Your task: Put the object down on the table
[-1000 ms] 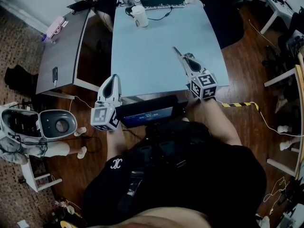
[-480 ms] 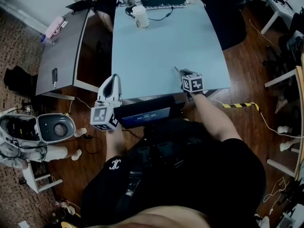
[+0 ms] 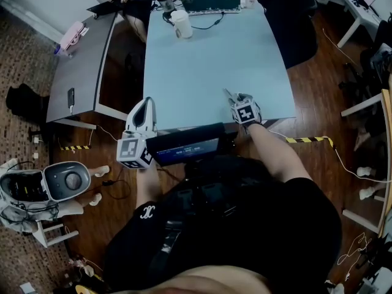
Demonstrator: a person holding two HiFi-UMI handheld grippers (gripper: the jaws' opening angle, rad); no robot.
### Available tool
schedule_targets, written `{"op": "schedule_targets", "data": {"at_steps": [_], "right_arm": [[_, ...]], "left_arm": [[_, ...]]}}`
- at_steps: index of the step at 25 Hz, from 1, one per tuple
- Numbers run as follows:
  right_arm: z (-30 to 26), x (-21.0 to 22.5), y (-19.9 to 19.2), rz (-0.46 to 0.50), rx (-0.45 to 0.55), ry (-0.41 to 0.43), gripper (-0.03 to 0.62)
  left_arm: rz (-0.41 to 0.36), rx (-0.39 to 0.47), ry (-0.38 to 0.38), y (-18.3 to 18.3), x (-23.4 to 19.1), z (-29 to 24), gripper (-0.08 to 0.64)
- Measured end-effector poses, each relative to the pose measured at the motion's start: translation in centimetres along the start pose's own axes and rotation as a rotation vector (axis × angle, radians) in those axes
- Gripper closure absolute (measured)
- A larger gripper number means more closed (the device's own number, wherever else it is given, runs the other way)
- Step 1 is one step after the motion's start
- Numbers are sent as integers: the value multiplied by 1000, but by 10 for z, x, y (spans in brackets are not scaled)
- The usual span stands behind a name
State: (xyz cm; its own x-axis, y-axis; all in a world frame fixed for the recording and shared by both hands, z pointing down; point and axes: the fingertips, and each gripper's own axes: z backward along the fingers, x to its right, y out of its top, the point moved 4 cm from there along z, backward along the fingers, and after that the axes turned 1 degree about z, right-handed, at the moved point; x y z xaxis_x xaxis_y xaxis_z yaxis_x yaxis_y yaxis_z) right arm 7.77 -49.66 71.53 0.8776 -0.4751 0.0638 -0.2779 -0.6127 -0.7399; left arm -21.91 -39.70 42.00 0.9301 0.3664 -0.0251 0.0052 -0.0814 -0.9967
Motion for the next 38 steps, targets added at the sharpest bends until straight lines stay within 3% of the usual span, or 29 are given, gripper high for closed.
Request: {"op": "schedule_targets", "data": {"at_steps": [2,4,7,10,13,17,20,22,23,27,29,33,38], "right_arm": [[1,0,-1,34,1,-4,328],[2,4,-2,51,-15,-7,280],[5,12,-5,112,-44,-33,278],[19,20,3,115,21,-42,278],[53,21,35,76,204,-9,278],[156,1,121,56,601,100,279],[242,-2,174,62,857,140,356],[290,3,189,83,965,111,392],[312,5,190,101,1008,82,458],[382,3,175,158,1105,-34,597],[413,-7,156,176,1115,-65,613],[466,-44,109,179,1107,-38,614],[508,-101,42,135,1077,-56,611]], "left_arm": [[0,-2,0,0,4,-1,561],[-2,-4,0,2,7,-4,561],[-8,-4,5,3,16,-5,561],[-11,0,15,2,31,-3,561],[-14,2,36,2,45,1,561],[-12,7,67,5,49,6,561],[-4,10,72,6,57,8,561],[-3,13,61,5,67,11,561],[-4,16,52,4,72,13,561],[-13,35,3,5,87,22,561],[-30,51,-25,11,100,34,561],[-85,94,-89,24,130,68,561],[-103,100,-124,13,146,154,561]]}}
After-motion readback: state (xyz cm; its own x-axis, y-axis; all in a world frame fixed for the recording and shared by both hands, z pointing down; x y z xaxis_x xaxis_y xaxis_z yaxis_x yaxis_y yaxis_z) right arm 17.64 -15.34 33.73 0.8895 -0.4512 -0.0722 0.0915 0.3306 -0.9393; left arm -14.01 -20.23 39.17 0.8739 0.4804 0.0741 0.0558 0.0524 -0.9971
